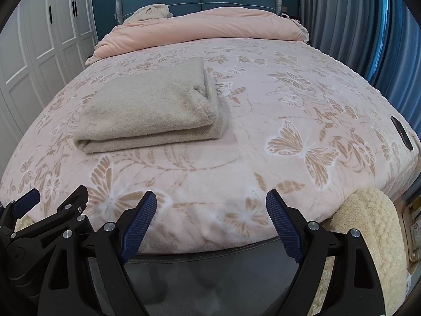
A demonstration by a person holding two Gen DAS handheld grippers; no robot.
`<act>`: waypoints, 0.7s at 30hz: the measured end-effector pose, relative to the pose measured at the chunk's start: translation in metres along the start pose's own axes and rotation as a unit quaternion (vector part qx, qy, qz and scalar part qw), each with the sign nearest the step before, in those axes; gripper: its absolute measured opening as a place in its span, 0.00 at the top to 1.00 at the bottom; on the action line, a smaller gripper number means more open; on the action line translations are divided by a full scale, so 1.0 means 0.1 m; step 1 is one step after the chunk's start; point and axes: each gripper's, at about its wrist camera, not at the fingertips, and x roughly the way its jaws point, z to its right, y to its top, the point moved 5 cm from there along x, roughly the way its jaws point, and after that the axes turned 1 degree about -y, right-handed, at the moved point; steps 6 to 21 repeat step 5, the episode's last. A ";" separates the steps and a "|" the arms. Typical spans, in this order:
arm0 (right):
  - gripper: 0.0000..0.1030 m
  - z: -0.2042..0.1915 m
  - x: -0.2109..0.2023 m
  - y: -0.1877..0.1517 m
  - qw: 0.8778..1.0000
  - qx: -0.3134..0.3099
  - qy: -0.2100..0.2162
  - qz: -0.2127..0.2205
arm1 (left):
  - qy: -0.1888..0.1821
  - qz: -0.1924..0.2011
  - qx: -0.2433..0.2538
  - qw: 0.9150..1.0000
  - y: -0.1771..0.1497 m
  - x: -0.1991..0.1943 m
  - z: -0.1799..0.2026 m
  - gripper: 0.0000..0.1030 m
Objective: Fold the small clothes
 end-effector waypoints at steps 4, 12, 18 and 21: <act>0.19 0.00 0.00 -0.01 1.000 0.000 -0.001 0.000 | 0.000 -0.003 -0.002 1.000 -0.01 0.00 -0.01 0.17; 0.19 0.00 0.00 -0.01 1.000 0.000 -0.001 0.000 | 0.000 -0.004 -0.002 1.000 -0.01 0.00 -0.01 0.17; 0.19 0.00 0.00 -0.01 1.000 0.000 -0.001 0.000 | 0.000 -0.004 -0.002 1.000 -0.01 0.00 -0.01 0.17; 0.19 0.00 0.00 -0.01 1.000 0.000 -0.001 0.000 | 0.000 -0.004 -0.002 1.000 -0.01 0.00 -0.01 0.17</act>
